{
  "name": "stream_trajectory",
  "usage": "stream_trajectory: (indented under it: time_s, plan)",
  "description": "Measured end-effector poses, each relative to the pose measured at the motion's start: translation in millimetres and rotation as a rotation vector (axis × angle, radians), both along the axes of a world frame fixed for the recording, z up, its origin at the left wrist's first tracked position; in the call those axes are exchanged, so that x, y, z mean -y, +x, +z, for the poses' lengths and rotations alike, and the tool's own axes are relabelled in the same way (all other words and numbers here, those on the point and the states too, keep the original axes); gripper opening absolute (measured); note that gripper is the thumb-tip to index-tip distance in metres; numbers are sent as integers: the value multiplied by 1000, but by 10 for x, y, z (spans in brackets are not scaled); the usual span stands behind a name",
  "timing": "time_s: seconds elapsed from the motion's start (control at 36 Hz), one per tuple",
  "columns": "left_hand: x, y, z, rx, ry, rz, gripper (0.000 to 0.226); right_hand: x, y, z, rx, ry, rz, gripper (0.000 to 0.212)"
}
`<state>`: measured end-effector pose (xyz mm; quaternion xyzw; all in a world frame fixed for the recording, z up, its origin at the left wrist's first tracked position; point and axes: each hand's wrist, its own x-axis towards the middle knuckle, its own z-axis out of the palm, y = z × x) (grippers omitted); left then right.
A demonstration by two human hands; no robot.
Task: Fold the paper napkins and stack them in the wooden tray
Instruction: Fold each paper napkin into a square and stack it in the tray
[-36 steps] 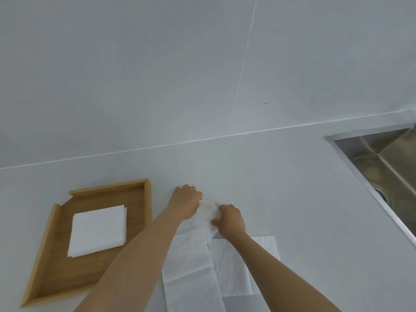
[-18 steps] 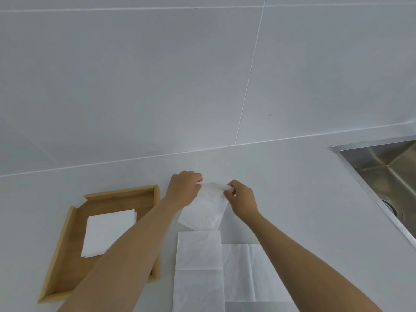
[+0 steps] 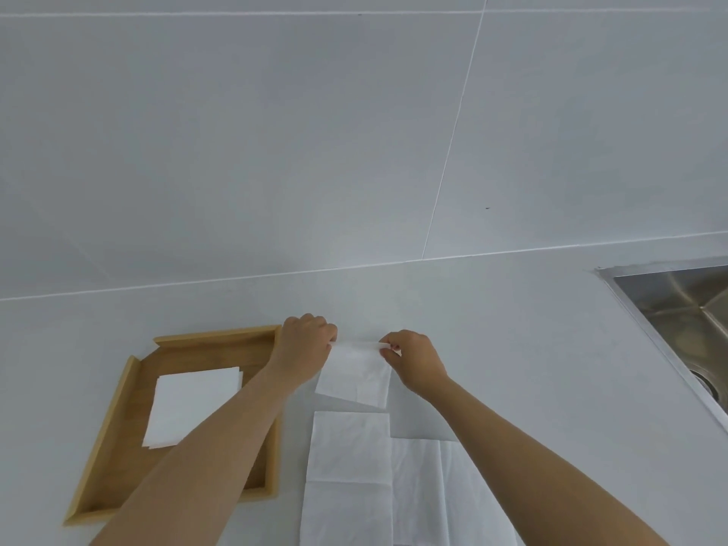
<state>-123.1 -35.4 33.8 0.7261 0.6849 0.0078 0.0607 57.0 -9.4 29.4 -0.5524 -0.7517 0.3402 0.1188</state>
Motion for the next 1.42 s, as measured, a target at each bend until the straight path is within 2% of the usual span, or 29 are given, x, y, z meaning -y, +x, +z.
stream_trajectory:
  time_s: [0.14,0.25,0.33,0.5,0.61,0.69,0.81,0.89,0.92,0.97,1.0,1.03,1.14,1.28,1.42]
  plan:
    - [116,-43,-67,-109,-157,-103,24,120,79,-96,108,-91,135,26]
    - [93,-37,-56,-127,-303,-122,38,87,136,-133,182,-175,159,36]
    - [19,-37,-47,-64,-321,-41,44,5,145,-132,184,-204,72,41]
    - [-179,2,-149,69,-297,142,39,-154,3,-222,116,-234,-56,41]
    - [-281,59,-292,190,-328,164,39,-211,-110,-316,91,-279,-95,45]
    - [-323,90,-361,191,-362,160,42,-230,-162,-376,103,-303,-110,44]
    - [-343,100,-392,168,-351,195,33,-217,-219,-413,200,-273,-74,33]
    - [-322,99,-385,128,-358,207,26,-221,-232,-426,220,-279,-86,11]
    - [-308,98,-381,125,-358,209,25,-215,-228,-432,213,-285,-91,15]
    - [-280,97,-366,137,-354,211,21,-202,-227,-432,197,-286,-88,6]
    - [-264,96,-357,152,-352,213,19,-192,-224,-437,191,-282,-91,8]
    - [-246,92,-346,184,-350,224,17,-178,-214,-439,172,-280,-94,4]
    - [-191,14,-268,423,-323,314,9,-129,-149,-371,-31,-303,-130,32]
    - [-86,-173,23,642,-205,370,15,-136,-153,-140,-285,-343,-192,23]
    - [72,-439,329,699,-44,430,8,-141,-382,184,-516,-408,-191,17]
